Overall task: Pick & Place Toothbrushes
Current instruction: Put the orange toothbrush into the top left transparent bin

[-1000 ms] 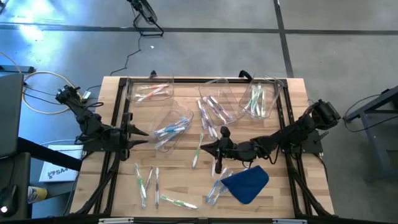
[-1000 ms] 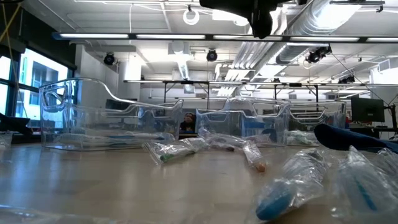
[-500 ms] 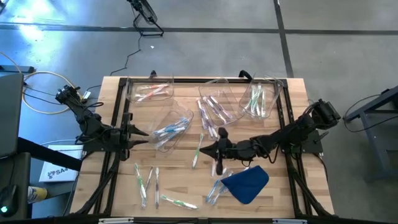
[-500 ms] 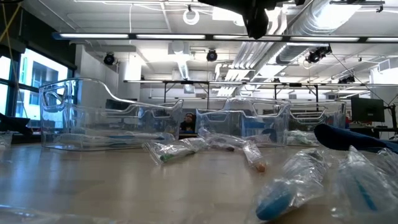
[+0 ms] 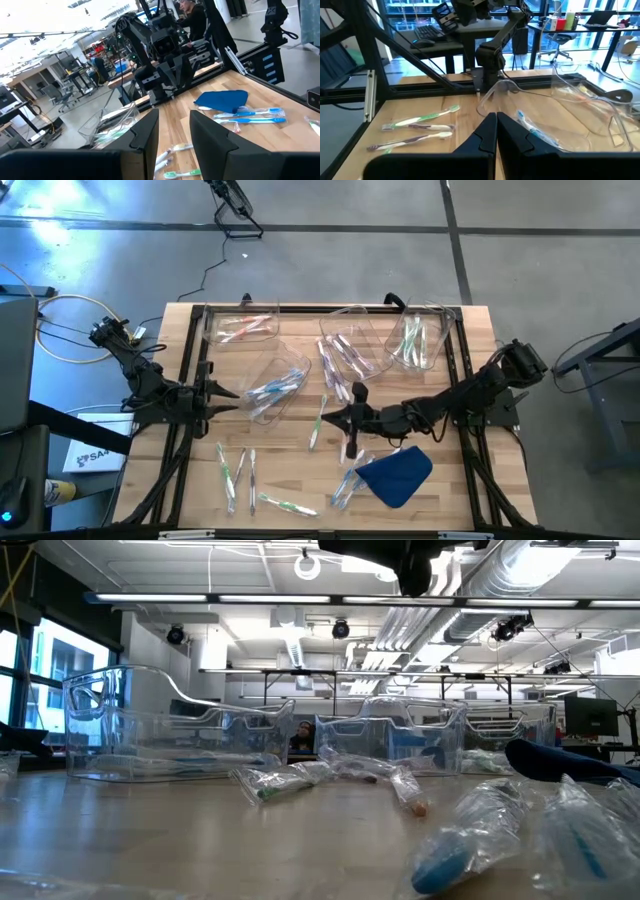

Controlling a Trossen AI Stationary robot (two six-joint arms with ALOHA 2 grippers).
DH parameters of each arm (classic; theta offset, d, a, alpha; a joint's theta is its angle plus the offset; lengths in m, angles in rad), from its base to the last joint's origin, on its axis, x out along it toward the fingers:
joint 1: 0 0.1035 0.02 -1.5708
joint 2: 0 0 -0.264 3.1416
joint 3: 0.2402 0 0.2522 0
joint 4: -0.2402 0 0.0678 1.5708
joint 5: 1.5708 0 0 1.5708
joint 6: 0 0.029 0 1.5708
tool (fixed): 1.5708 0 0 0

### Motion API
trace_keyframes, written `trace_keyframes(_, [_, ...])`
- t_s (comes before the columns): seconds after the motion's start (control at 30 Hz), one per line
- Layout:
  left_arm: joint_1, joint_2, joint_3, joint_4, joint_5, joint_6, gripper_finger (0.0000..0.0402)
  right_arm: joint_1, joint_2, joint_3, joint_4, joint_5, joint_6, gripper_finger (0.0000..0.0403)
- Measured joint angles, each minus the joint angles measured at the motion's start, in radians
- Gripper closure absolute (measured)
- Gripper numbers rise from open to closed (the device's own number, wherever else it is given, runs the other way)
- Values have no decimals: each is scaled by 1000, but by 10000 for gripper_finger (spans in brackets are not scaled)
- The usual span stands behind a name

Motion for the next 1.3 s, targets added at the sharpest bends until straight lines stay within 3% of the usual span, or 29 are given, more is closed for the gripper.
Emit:
trace_keyframes(0.6, [0, 0, 0, 0, 0, 0, 295, -13, 0, 0, -3, -9, 24, 399])
trace_keyframes(0.77, [0, 0, 0, 0, 0, 0, 295, -41, 0, 0, 2, -138, 25, 399])
trace_keyframes(0.9, [0, 0, 0, 0, 0, 0, 295, -47, 0, 1, -24, -162, 26, 399])
trace_keyframes(1.03, [0, 0, 0, 0, 0, 0, 295, -47, 0, 57, -196, -157, 33, 399])
trace_keyframes(1.17, [0, 0, 0, 0, 0, 0, 295, -43, 0, 161, -527, -157, 48, 399])
trace_keyframes(1.3, [0, 0, 0, 0, 0, 0, 295, -47, 0, 200, -735, -158, -83, 399])
